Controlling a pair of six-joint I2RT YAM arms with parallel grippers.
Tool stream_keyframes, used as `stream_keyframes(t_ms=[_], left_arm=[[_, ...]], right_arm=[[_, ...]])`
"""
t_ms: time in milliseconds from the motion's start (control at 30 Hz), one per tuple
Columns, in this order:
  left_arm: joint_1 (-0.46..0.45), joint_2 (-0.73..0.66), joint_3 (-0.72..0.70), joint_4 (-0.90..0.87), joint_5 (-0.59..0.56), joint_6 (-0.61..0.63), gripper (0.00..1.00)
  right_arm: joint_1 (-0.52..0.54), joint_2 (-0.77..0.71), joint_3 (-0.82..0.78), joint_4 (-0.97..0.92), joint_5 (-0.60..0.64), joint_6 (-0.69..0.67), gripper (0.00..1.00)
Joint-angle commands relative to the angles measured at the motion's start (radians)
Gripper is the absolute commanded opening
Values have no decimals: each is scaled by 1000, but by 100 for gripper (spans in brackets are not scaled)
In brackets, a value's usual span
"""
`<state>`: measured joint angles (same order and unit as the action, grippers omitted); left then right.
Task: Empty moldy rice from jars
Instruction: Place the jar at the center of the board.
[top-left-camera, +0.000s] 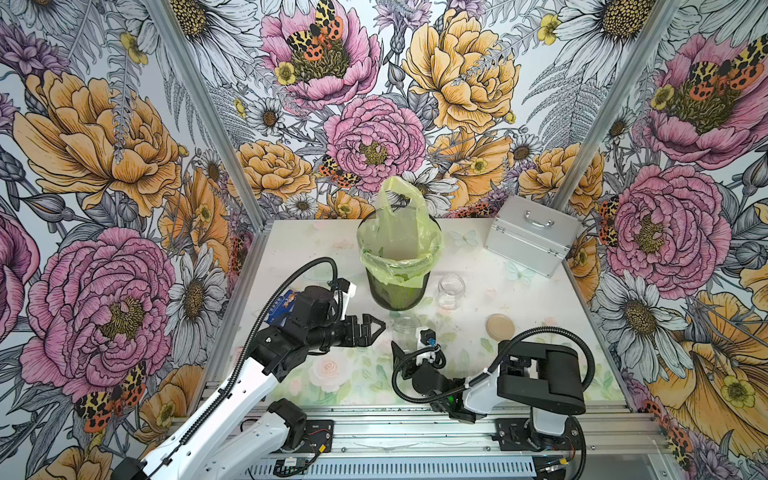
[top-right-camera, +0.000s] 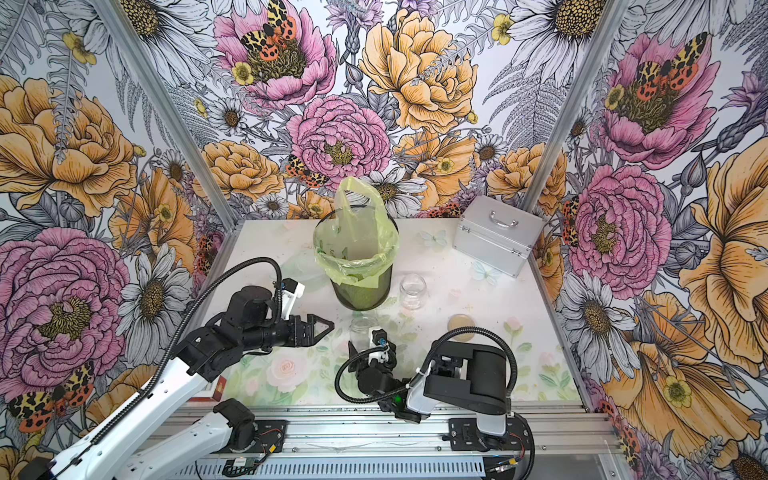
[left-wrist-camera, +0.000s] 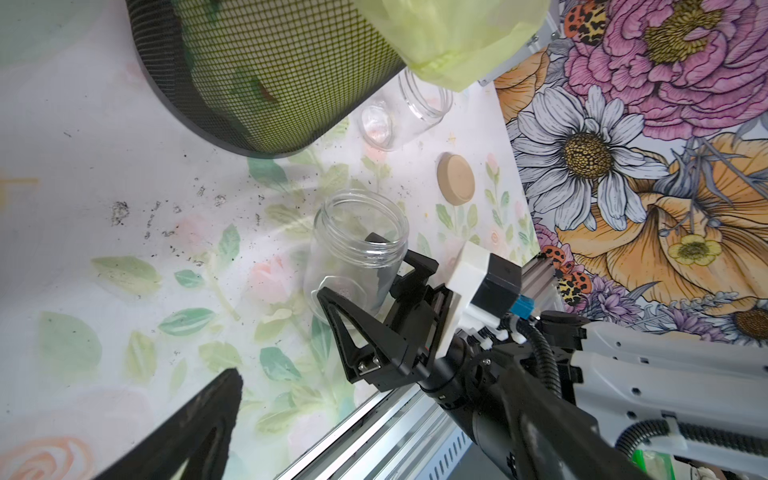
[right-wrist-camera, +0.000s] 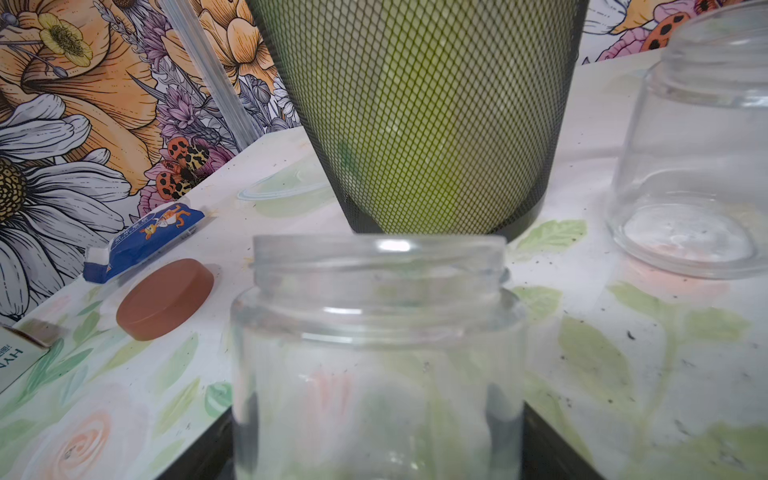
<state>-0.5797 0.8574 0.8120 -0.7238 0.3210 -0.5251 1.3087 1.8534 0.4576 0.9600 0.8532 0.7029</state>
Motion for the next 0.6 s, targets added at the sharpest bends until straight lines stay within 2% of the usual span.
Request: stream_keyframes(t_ms=[0,233,567], left_arm=[[-40,46,29,-32,-102,-13,99],[-86,149,14,-21,-177,-49,99],[-77,270,9,147,-139,-80,99]], right_arm=[[23,97,-22,-138,-114,53,14],[40,147,-22,-101,-114,62,12],[50,211,-20,-70,-123,80,10]])
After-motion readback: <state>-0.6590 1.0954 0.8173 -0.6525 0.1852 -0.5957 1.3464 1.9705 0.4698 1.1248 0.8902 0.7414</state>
